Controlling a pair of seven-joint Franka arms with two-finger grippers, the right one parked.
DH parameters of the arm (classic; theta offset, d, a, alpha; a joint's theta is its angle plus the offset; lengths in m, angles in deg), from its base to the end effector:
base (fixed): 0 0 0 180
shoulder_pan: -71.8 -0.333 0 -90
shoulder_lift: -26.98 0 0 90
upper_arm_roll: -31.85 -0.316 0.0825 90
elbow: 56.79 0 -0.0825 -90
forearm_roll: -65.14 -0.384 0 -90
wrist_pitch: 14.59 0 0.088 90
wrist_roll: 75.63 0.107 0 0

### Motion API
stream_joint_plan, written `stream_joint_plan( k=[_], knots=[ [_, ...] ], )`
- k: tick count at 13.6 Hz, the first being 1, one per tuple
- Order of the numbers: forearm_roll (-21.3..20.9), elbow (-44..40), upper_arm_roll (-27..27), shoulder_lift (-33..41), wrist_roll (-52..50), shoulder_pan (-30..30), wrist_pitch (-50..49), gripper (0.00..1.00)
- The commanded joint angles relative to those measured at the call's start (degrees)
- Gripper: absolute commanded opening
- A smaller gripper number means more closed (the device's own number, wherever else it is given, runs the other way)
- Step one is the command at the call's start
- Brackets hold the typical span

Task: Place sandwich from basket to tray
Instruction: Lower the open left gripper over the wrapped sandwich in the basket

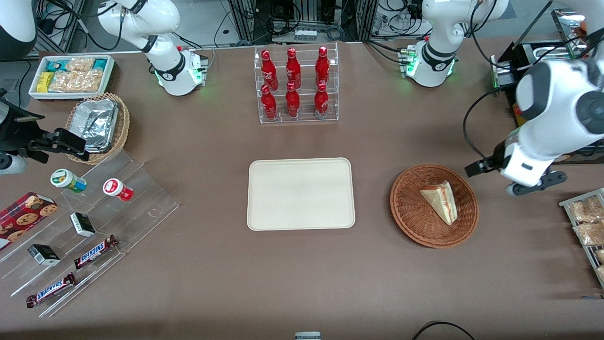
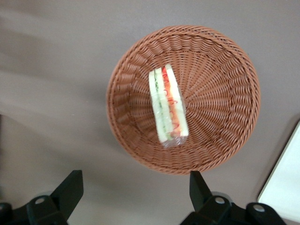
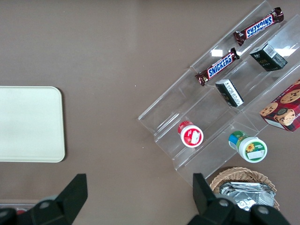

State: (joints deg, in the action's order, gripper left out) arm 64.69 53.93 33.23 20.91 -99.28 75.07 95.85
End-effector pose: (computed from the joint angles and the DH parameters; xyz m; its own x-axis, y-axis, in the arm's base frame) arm 0.5692 -0.0454 0.4230 0.9411 0.3233 -0.0995 0.3199 -0.9462 -0.0484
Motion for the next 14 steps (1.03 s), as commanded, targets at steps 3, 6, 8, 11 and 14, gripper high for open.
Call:
stream_joint_plan(
  k=[3,6,8,11,14],
  knots=[
    [0.19,-0.33,3.36,-4.82,-7.73,-0.29,5.65,1.0],
    [-0.24,-0.24,3.63,-7.37,-7.91,-0.37,7.15,1.0],
    [-0.42,-0.24,3.63,-8.51,-7.91,-0.37,7.24,1.0],
    [-0.77,-0.24,3.54,-10.62,-11.05,-0.46,8.11,1.0],
    [-0.86,1.07,3.54,-12.38,-12.65,-0.46,11.01,1.0]
  ],
)
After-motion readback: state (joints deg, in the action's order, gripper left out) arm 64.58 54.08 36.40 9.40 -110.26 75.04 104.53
